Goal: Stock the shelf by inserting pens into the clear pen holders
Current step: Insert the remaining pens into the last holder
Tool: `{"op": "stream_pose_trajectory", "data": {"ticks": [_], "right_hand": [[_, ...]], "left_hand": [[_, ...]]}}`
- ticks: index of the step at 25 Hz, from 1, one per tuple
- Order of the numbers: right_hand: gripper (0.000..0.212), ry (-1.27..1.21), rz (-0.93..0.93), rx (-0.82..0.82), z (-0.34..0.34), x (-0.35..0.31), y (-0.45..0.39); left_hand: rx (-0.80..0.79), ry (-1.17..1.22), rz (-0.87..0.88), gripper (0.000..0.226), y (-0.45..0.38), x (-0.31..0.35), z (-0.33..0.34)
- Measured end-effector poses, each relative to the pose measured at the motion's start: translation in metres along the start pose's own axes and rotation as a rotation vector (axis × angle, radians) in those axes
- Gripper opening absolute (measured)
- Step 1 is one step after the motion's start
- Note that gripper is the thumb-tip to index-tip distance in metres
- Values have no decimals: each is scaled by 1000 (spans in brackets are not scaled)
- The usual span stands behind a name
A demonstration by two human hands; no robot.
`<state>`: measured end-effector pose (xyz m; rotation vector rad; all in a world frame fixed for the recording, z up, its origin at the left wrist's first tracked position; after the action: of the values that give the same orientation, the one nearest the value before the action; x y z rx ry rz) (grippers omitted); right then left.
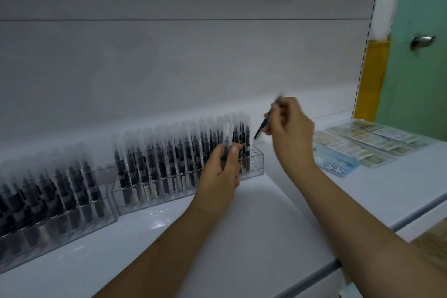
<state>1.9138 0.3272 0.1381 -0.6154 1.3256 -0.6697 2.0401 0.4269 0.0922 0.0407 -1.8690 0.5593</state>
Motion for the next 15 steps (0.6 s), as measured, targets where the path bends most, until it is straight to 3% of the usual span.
{"op": "stream_pose_trajectory", "data": {"ticks": [5,9,15], "right_hand": [[13,204,-22,-284,12,22,0],[17,367,-15,-477,16,32,5],[18,423,27,-527,15,34,1]], "left_hand": [[-26,143,-108,52,-1,3,2],[-55,233,-202,46,-4,4,3],[-9,200,-182,29,-3,6,-5]]}}
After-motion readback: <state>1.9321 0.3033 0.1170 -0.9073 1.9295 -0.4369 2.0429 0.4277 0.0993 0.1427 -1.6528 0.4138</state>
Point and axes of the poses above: each hand's wrist, its own y-axis away from the middle knuckle, its own z-axis out of the palm, x = y × z, the point moved 2 cm from there along -y, towards the middle knuckle, and after that the axes turned 15 degrees about -y, right-handed, at the moved point
